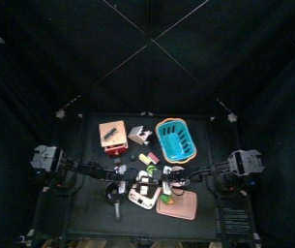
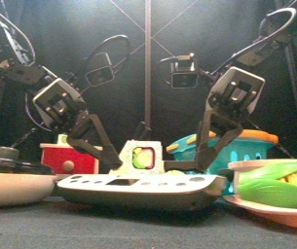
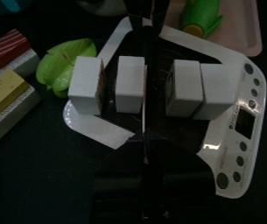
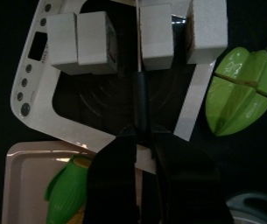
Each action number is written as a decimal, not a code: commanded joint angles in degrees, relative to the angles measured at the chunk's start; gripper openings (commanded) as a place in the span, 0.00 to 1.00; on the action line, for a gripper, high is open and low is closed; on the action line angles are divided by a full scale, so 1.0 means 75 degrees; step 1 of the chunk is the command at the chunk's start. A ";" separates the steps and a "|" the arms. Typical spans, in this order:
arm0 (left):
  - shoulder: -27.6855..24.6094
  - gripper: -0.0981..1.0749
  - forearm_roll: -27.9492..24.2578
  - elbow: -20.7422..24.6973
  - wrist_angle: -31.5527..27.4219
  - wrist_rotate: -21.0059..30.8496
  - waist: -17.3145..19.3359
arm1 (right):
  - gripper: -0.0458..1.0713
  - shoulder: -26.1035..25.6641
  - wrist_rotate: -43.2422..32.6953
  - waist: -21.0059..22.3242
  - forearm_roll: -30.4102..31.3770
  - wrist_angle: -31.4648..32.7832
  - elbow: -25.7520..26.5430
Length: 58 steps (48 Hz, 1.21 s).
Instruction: Cut sushi roll
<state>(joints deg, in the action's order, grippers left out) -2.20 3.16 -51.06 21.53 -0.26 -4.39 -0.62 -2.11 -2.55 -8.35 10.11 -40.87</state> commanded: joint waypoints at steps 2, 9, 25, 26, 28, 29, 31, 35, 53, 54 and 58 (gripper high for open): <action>0.0469 0.41 -0.0023 0.0176 0.0059 -0.0012 -0.0012 | 0.34 -0.0516 0.0023 -0.0012 0.0059 -0.0047 0.0340; 0.0973 0.41 -0.0023 0.0117 0.0047 -0.0012 -0.0117 | 0.34 -0.0984 0.0023 -0.0094 0.0059 -0.0047 0.0305; 0.0621 0.41 0.0012 0.0070 0.0059 0.0035 -0.0539 | 0.34 -0.0937 0.0012 -0.0645 -0.0012 -0.0059 0.0223; 0.0598 0.41 0.0012 0.0082 0.0070 0.0035 -0.0539 | 0.34 -0.0926 0.0012 -0.0656 -0.0012 -0.0059 0.0223; 0.0574 0.41 0.0012 0.0070 0.0070 0.0035 -0.0551 | 0.34 -0.0891 0.0012 -0.0656 -0.0012 -0.0059 0.0223; 0.0551 0.41 0.0012 0.0082 0.0070 0.0035 -0.0551 | 0.34 -0.0879 0.0012 -0.0656 -0.0012 -0.0059 0.0223; 0.0551 0.41 0.0012 0.0082 0.0070 0.0035 -0.0551 | 0.34 -0.0844 0.0012 -0.0621 -0.0012 -0.0059 0.0223; 0.0527 0.41 0.0012 0.0070 0.0070 0.0035 -0.0551 | 0.34 -0.0785 0.0012 -0.0621 -0.0012 -0.0059 0.0211; 0.0281 0.41 0.0012 0.0094 0.0070 0.0035 -0.0551 | 0.34 -0.0469 0.0000 -0.0609 -0.0012 -0.0059 0.0211; 0.0258 0.41 0.0012 0.0094 0.0070 0.0035 -0.0551 | 0.34 -0.0434 0.0000 -0.0609 -0.0023 -0.0047 0.0211; 0.0129 0.41 0.0059 0.0094 0.0059 0.0035 -0.0551 | 0.34 -0.0246 0.0000 -0.0598 -0.0070 -0.0047 0.0211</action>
<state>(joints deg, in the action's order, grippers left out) -1.41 3.34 -51.59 21.45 0.09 -8.79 -1.76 -2.29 -7.12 -8.70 10.28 -40.78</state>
